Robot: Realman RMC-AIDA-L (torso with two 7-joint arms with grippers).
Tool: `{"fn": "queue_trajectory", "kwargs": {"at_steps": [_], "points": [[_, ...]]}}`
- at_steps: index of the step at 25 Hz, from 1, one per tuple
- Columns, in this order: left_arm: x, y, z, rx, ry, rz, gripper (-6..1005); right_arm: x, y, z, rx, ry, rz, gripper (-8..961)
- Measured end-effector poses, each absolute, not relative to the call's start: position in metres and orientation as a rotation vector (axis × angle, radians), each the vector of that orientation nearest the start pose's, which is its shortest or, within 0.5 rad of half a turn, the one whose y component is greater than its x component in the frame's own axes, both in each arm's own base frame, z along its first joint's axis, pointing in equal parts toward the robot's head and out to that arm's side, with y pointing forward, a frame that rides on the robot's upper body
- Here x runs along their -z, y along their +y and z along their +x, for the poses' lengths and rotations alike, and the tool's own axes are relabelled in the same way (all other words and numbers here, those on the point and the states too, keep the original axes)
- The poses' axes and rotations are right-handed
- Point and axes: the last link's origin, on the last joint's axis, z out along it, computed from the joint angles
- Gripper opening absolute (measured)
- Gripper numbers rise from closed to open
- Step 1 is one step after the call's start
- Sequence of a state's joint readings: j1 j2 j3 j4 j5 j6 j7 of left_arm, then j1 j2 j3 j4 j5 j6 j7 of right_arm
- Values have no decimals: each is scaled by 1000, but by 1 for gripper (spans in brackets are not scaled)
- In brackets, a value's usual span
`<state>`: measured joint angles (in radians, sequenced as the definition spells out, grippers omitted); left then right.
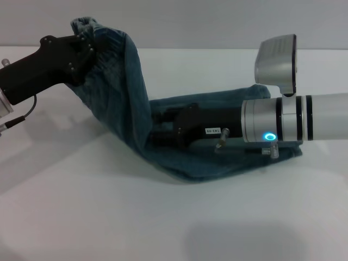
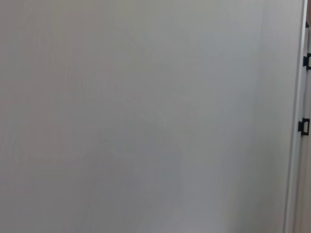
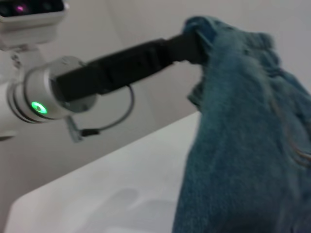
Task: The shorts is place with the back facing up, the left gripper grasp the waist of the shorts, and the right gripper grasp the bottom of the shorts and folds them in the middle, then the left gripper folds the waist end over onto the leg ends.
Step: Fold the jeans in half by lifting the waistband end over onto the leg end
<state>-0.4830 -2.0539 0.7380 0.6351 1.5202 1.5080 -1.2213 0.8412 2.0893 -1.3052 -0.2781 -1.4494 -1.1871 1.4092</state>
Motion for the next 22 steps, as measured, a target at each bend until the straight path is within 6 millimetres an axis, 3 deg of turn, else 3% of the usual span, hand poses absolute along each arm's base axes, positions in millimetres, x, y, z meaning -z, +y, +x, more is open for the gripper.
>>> {"fn": "queue_trajectory", "kwargs": {"at_steps": [12,16,22], "points": [[-45,350,-246,1072,-421,-2350,38,103,366,129,-656,796,-3012,596],[-44,349,-247,1070,-422,-2349,38,104,369,139,-621,832,-2970,597],[-45,348,-249,1069,-420,-2350,37,97,366,176,-616,947,-2842,598]]}}
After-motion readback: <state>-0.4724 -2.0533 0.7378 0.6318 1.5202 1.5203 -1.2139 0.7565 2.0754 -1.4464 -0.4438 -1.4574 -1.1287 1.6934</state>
